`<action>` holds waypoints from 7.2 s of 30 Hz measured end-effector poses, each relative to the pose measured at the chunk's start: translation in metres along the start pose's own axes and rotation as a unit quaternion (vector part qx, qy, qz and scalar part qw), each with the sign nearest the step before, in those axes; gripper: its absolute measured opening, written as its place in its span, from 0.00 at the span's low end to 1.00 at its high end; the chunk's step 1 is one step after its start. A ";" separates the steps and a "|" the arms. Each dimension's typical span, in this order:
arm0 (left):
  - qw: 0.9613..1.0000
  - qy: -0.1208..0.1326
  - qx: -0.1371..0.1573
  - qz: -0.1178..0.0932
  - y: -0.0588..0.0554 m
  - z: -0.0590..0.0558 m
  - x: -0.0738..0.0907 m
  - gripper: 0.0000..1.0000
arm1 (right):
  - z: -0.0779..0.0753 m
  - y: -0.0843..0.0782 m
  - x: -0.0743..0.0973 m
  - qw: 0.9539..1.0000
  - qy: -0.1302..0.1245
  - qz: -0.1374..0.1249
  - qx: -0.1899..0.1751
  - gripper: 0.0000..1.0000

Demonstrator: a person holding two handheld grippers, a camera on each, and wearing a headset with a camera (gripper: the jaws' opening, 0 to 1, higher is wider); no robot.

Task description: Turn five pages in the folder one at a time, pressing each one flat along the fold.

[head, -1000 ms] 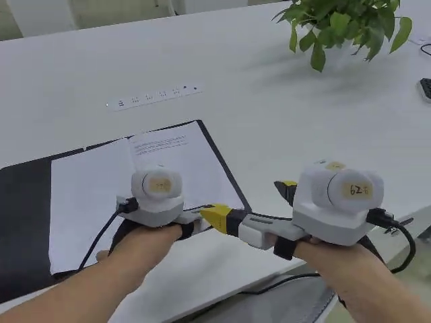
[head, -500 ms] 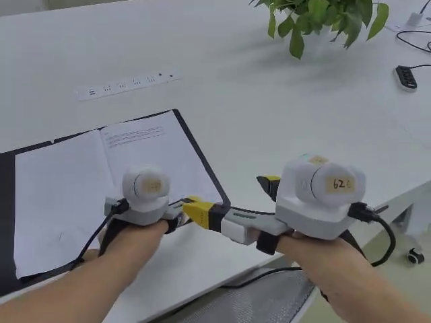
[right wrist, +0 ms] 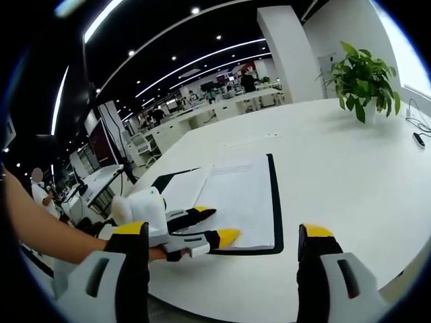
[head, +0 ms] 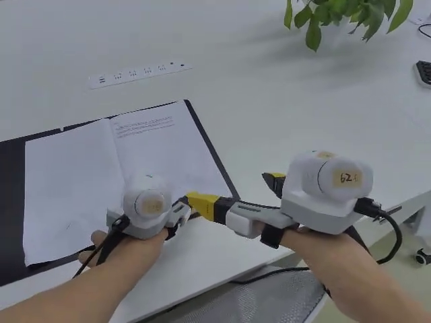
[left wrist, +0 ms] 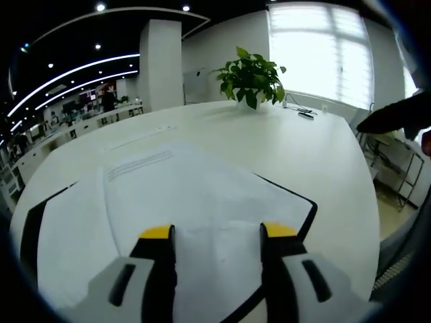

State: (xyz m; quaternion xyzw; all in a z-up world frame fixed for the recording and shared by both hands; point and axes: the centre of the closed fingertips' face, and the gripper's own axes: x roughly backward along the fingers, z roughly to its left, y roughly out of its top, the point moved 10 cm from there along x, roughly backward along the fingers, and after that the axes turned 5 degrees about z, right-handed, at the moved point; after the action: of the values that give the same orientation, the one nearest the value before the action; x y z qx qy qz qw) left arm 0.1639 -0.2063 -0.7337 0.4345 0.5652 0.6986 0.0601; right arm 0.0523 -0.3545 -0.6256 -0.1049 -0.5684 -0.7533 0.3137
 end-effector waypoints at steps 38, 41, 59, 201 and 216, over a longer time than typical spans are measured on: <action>0.999 -0.004 0.040 -0.022 -0.005 0.004 0.001 0.05 | -0.002 -0.030 -0.064 0.965 0.046 0.059 -0.250 0.52; 0.999 -0.004 0.040 -0.022 -0.005 0.003 0.001 0.05 | -0.003 -0.030 -0.069 0.961 0.049 0.057 -0.267 0.51; 0.999 -0.004 0.045 -0.022 -0.004 0.002 -0.001 0.05 | -0.023 -0.033 -0.092 0.950 0.010 0.047 -0.309 0.34; 0.982 0.124 0.124 0.069 -0.083 0.132 0.140 0.20 | 0.118 -0.034 -0.173 0.992 0.100 0.064 -0.049 0.00; 0.981 0.150 0.117 0.027 -0.094 0.128 0.143 0.20 | 0.069 -0.006 -0.218 0.998 0.068 0.018 0.005 0.00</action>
State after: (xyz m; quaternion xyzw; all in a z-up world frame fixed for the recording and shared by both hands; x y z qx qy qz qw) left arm 0.1242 0.0033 -0.7376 0.3436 0.6336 0.6866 -0.0952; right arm 0.2056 -0.2125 -0.7193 -0.0617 -0.5476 -0.7502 0.3654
